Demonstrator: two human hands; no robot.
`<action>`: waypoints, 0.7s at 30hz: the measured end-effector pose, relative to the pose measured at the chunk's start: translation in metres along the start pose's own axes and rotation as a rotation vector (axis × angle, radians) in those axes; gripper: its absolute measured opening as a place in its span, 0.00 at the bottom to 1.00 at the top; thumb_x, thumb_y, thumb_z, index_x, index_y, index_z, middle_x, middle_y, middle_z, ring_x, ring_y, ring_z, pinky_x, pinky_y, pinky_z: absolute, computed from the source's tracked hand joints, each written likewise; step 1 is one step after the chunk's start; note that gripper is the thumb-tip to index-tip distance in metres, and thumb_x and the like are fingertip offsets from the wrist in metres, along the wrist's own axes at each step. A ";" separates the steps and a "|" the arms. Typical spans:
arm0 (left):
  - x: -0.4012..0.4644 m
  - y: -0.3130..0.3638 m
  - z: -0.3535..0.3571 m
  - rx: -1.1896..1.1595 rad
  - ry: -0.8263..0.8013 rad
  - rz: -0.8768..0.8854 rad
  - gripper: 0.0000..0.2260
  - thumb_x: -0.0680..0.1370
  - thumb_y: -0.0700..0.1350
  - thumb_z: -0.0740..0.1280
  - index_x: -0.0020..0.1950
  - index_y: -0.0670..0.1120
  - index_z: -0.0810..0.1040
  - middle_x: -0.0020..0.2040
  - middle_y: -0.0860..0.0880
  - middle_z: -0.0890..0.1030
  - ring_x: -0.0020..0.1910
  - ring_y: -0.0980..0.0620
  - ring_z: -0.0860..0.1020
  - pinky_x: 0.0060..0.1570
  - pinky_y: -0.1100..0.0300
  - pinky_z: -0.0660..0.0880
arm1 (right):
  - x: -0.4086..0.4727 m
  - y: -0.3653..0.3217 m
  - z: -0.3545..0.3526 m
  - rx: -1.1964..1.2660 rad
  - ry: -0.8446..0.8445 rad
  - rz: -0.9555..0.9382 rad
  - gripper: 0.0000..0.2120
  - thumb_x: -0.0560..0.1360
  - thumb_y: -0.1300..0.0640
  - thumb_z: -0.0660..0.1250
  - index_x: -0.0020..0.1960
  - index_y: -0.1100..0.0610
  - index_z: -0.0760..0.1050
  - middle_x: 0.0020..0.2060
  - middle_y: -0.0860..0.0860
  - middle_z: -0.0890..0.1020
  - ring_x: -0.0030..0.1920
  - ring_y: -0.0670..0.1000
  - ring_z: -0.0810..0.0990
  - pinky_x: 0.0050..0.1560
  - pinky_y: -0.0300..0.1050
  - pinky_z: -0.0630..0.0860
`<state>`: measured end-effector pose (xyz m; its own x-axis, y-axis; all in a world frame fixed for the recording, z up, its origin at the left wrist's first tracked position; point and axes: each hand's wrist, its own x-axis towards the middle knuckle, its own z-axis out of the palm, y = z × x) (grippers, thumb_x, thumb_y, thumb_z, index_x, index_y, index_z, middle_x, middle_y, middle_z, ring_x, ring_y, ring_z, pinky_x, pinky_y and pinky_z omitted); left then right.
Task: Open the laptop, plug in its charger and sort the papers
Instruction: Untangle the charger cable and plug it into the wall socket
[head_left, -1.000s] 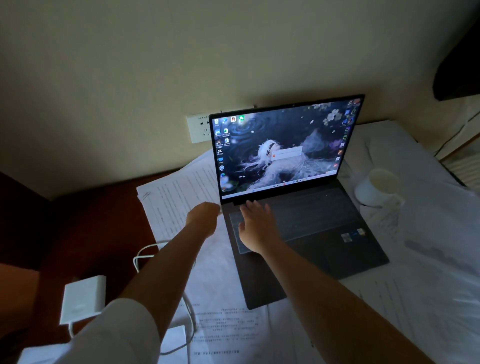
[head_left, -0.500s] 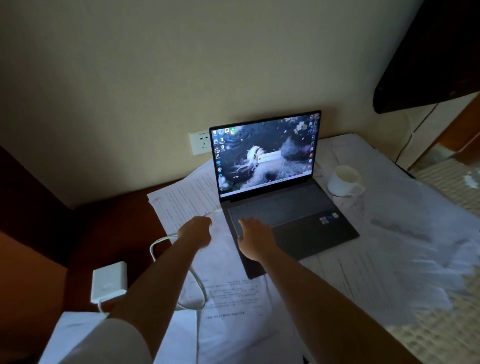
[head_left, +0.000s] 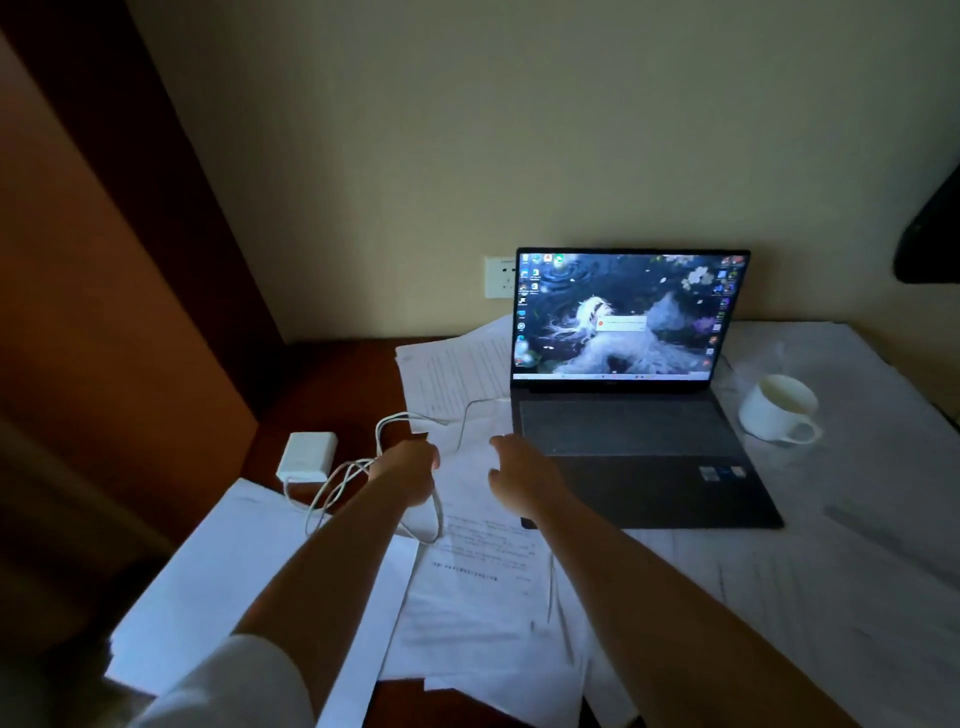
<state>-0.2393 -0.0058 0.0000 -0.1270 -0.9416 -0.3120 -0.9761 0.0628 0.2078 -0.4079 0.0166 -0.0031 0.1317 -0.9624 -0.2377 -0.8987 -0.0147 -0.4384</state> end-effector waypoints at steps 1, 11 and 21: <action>-0.005 -0.003 0.002 0.002 0.014 -0.031 0.16 0.78 0.37 0.58 0.62 0.51 0.76 0.63 0.47 0.75 0.62 0.46 0.75 0.58 0.53 0.75 | 0.000 -0.001 0.002 -0.001 -0.013 -0.027 0.23 0.79 0.61 0.56 0.73 0.57 0.59 0.71 0.54 0.65 0.70 0.55 0.65 0.67 0.48 0.65; -0.030 -0.063 -0.001 -0.121 0.396 -0.304 0.14 0.80 0.42 0.55 0.58 0.48 0.78 0.54 0.45 0.82 0.50 0.45 0.80 0.45 0.56 0.78 | 0.017 -0.059 0.035 0.080 0.028 -0.191 0.20 0.79 0.60 0.59 0.70 0.55 0.67 0.67 0.51 0.72 0.66 0.53 0.72 0.64 0.46 0.71; 0.021 -0.141 -0.015 -0.292 0.248 -0.589 0.23 0.76 0.48 0.66 0.69 0.45 0.67 0.67 0.41 0.69 0.66 0.41 0.67 0.59 0.48 0.72 | 0.062 -0.119 0.062 0.130 0.111 -0.063 0.12 0.80 0.58 0.54 0.61 0.54 0.72 0.51 0.52 0.81 0.52 0.53 0.80 0.51 0.48 0.75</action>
<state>-0.1015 -0.0390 -0.0223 0.4859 -0.8416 -0.2357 -0.7787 -0.5394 0.3206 -0.2666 -0.0246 -0.0199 0.1328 -0.9848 -0.1124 -0.8273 -0.0477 -0.5597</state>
